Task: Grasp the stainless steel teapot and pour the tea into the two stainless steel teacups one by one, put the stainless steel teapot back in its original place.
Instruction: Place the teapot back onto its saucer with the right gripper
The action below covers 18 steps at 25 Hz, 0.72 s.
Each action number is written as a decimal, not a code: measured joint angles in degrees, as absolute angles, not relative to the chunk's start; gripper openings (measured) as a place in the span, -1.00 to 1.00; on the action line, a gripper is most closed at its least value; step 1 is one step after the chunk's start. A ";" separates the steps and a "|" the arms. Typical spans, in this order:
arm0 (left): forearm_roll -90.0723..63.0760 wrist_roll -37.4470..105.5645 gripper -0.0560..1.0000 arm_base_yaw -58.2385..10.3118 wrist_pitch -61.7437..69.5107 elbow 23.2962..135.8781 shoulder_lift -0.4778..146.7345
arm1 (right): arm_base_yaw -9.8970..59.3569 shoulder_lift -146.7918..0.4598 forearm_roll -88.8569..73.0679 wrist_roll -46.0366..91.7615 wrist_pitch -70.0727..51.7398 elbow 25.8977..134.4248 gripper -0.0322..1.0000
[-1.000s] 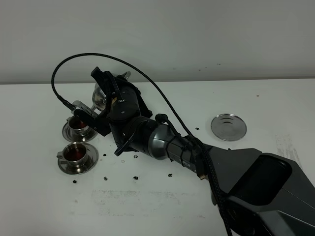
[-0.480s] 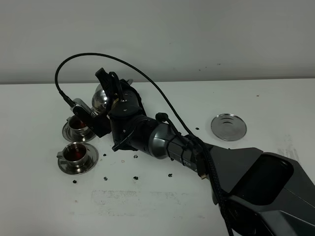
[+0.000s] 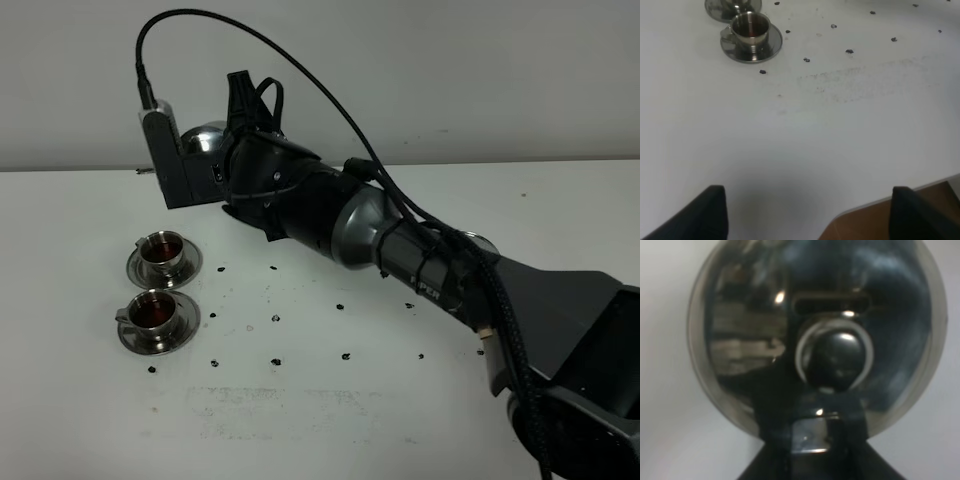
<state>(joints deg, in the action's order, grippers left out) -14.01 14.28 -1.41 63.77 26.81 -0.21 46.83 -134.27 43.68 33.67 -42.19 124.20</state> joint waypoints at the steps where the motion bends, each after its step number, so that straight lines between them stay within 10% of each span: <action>1: -14.01 14.28 0.32 -1.41 63.77 26.81 -0.21 | 46.43 -133.47 39.65 33.61 -43.10 124.20 -0.53; 18: -14.01 14.22 0.32 -1.41 63.77 26.81 -0.21 | 37.93 -134.79 -4.80 28.73 -53.42 124.20 -0.53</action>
<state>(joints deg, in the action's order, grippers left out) -14.01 14.22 -1.41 63.77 26.81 -0.21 37.93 -134.79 -4.80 28.73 -53.42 124.20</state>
